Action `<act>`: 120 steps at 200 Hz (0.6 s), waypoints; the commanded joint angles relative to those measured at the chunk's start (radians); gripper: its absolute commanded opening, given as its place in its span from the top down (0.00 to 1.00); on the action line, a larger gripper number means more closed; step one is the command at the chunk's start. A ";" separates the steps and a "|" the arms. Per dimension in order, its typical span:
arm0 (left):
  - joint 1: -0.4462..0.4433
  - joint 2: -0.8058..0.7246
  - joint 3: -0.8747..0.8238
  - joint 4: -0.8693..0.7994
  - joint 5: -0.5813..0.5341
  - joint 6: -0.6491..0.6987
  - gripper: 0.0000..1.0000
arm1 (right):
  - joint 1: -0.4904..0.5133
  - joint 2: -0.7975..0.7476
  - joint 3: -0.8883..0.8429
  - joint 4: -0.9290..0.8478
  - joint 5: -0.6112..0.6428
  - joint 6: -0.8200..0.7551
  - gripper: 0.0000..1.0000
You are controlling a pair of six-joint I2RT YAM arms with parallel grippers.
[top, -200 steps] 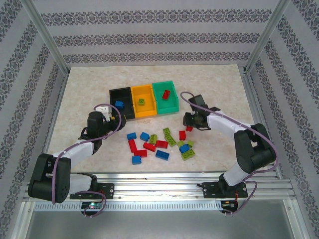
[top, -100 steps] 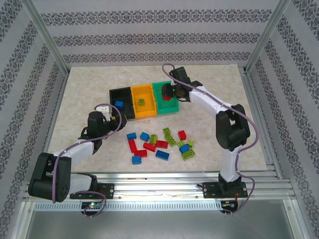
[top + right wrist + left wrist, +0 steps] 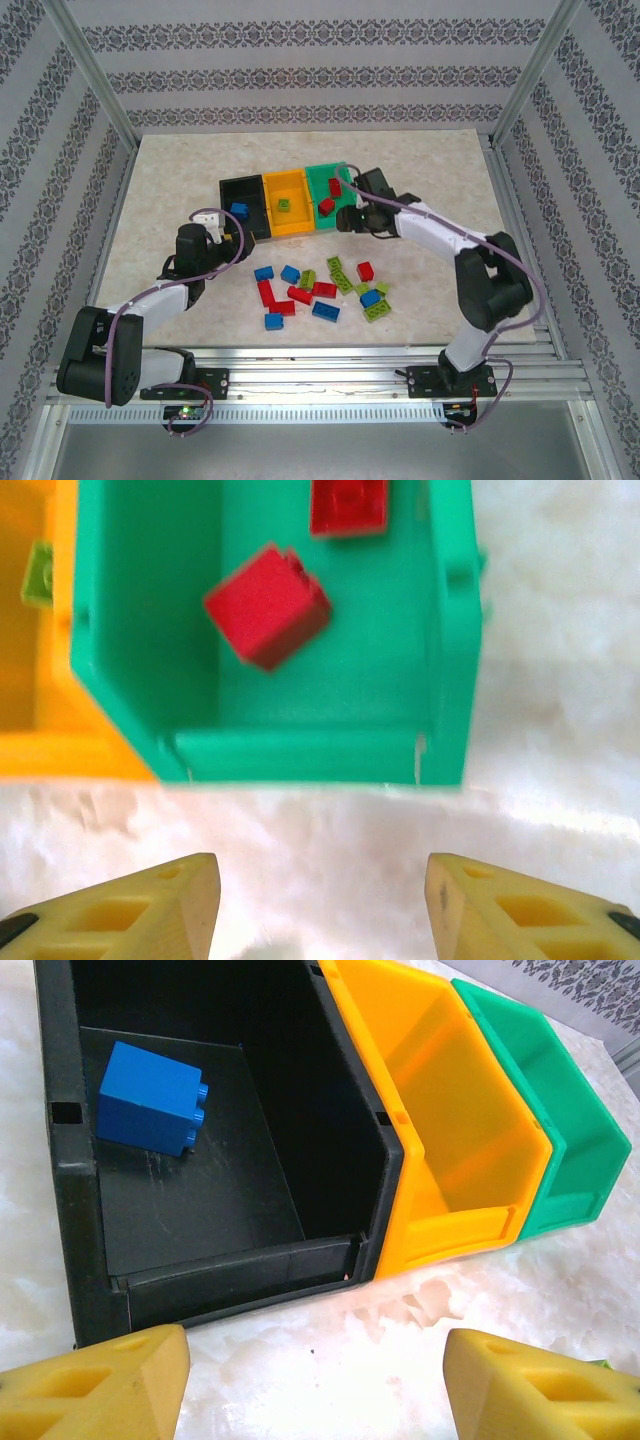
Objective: Sort the legos into containers by color
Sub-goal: Place the lego in the container, then pick up the lego from the center of the table.
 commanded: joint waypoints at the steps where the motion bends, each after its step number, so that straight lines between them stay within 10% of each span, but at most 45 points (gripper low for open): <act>1: 0.013 0.003 -0.010 0.044 0.011 -0.013 0.32 | 0.007 -0.096 -0.111 -0.011 0.030 -0.020 0.43; 120: 0.012 0.015 -0.011 0.053 0.018 -0.022 0.32 | 0.110 -0.093 -0.219 -0.162 0.082 -0.036 0.45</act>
